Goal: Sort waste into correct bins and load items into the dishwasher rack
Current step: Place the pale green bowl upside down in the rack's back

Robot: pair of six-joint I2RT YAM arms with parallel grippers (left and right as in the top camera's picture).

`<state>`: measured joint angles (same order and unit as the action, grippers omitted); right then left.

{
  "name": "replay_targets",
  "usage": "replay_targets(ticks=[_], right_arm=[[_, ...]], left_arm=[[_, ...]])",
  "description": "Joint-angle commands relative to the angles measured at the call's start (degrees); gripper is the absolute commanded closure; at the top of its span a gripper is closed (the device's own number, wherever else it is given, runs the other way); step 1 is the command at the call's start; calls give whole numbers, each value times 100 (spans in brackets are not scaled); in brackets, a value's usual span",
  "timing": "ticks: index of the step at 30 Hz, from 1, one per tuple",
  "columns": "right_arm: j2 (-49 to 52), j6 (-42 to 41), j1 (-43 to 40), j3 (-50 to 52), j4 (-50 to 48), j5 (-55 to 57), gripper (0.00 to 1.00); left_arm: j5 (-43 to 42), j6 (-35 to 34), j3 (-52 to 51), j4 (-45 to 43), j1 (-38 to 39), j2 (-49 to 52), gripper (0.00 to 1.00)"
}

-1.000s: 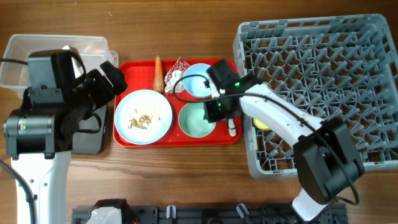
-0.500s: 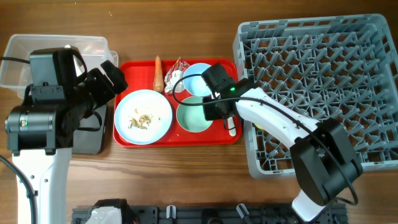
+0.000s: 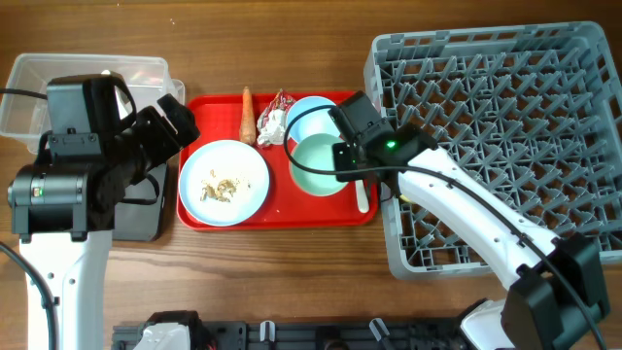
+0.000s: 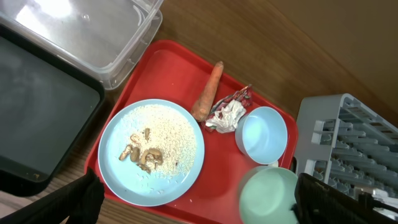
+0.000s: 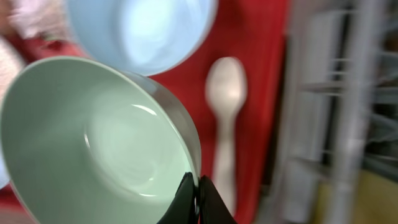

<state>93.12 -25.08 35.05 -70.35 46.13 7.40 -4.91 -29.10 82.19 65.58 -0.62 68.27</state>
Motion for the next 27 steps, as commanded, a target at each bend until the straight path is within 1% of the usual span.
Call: replay_targets(ticks=[1, 3, 4, 5, 7, 10, 13, 14, 16, 19, 22, 27], right_arm=[[-474, -315, -24, -417, 269, 2651, 96], [-743, -339, -24, -494, 212, 4186, 96], [-916, -243, -24, -496, 66, 5066, 96], [-1010, -24, -24, -496, -85, 5611, 96], [-1060, 686, -26, -496, -520, 6373, 96], [-911, 1152, -190, -496, -793, 6773, 96], [-501, 1172, -828, -496, -789, 6846, 96], [-367, 1329, -1025, -496, -767, 6843, 96], [-127, 1493, -1366, -496, -767, 6846, 96], [184, 1484, -1788, -496, -800, 6701, 96], [476, 1593, -1974, -496, -793, 6258, 96], [944, 1593, -1954, -496, -750, 5895, 96]], left_arm=[[94, -52, 7, -15, -31, 0, 0], [94, -52, 4, -15, -31, 0, 0], [94, -52, 7, -15, -31, 0, 0], [94, -52, 7, -15, -31, 0, 0], [94, -52, 4, -15, -28, 0, 0], [94, -52, 7, -15, -31, 0, 0], [94, -52, 4, -15, -28, 0, 0], [94, -52, 7, -15, -31, 0, 0], [94, -52, 7, -15, -31, 0, 0], [94, -52, 4, -15, -31, 0, 0], [94, -55, 4, -15, -28, 0, 0], [94, -52, 4, -15, -28, 0, 0]])
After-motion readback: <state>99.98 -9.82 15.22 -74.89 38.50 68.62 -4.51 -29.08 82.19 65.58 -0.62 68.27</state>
